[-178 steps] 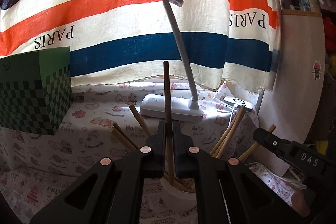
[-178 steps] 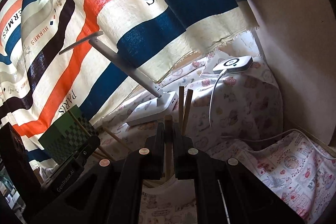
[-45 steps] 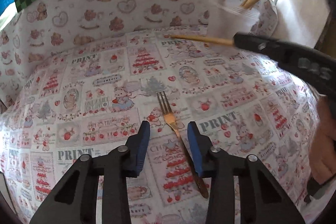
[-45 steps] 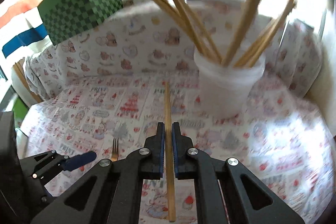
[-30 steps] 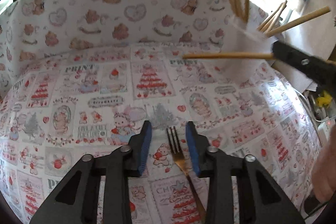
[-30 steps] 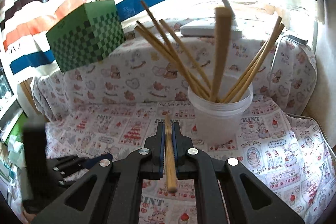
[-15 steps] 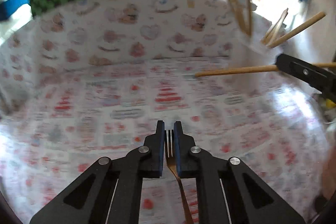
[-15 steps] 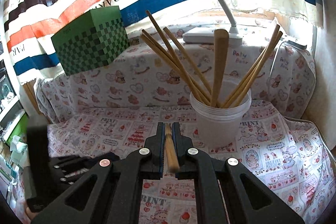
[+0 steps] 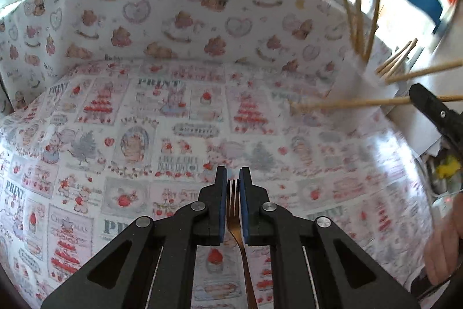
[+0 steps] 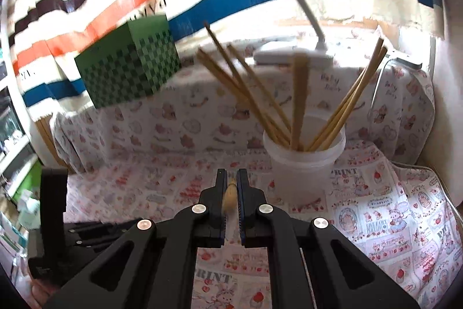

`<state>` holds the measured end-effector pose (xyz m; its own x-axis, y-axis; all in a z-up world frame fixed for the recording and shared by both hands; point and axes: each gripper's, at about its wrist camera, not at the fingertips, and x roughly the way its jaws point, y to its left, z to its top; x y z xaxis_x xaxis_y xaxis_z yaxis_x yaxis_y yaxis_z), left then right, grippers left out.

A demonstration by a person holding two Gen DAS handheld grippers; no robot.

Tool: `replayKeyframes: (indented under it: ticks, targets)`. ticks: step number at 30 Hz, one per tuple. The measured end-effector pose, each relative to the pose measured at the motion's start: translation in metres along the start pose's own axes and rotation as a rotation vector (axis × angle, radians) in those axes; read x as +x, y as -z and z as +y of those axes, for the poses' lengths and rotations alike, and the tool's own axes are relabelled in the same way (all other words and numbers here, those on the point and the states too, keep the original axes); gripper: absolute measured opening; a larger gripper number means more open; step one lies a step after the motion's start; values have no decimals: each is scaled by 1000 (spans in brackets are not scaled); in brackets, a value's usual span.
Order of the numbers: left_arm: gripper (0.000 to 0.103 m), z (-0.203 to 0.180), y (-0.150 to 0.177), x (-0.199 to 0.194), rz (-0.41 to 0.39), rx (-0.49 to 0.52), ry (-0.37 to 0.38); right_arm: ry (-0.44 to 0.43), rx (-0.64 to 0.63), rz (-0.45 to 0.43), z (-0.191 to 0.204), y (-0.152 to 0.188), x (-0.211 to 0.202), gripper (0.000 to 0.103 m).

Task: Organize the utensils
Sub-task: 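Lift the fork and stick upright and carry both toward the clear cup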

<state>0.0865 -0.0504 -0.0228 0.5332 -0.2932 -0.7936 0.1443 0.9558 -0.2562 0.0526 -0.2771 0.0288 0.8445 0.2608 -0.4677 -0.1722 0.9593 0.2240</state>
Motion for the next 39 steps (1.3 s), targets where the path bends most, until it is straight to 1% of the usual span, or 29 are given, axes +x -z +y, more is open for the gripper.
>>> replayKeyframes:
  ticks: [3,7,9,14,18,19,20,22,23,25,31,35,39]
  targets:
    - [8,1,-3,-13,-46,3,65,-43,12,-63,-1,-4,-14,8]
    - [8,5,-4,-21,-56,-10,136,-67,20,-131,-2,-7,-28,8]
    - [8,7,-4,-24,-58,-20,156,-73,28,-138,-3,-8,-29,8]
    - [7,-2,-2,-23,-70,-18,120,-66,39,-137,-4,-7,-27,8]
    - [6,-10,-1,-35,-124,18,80,-74,44,-146,-5,-6,-27,8]
    - [5,-10,0,-39,-144,26,75,-88,45,-156,-5,-7,-29,7]
    - [1,-9,0,-44,-166,32,72,-100,48,-165,-6,-7,-32,7]
    - [1,-12,0,-55,-208,57,65,-136,51,-180,-7,-9,-37,7]
    - [1,-14,0,-60,-236,74,51,-159,47,-188,-8,-9,-40,7]
    - [1,-20,1,-69,-286,112,10,-177,41,-225,-8,-10,-48,7]
    - [1,-39,-7,-87,-358,175,-71,-248,31,-270,-9,-11,-61,7]
    - [1,-49,-19,-102,-388,187,-64,-240,-7,-332,-6,-10,-73,7]
    - [1,-65,-33,-117,-430,198,-61,-218,-16,-386,-7,-10,-84,7]
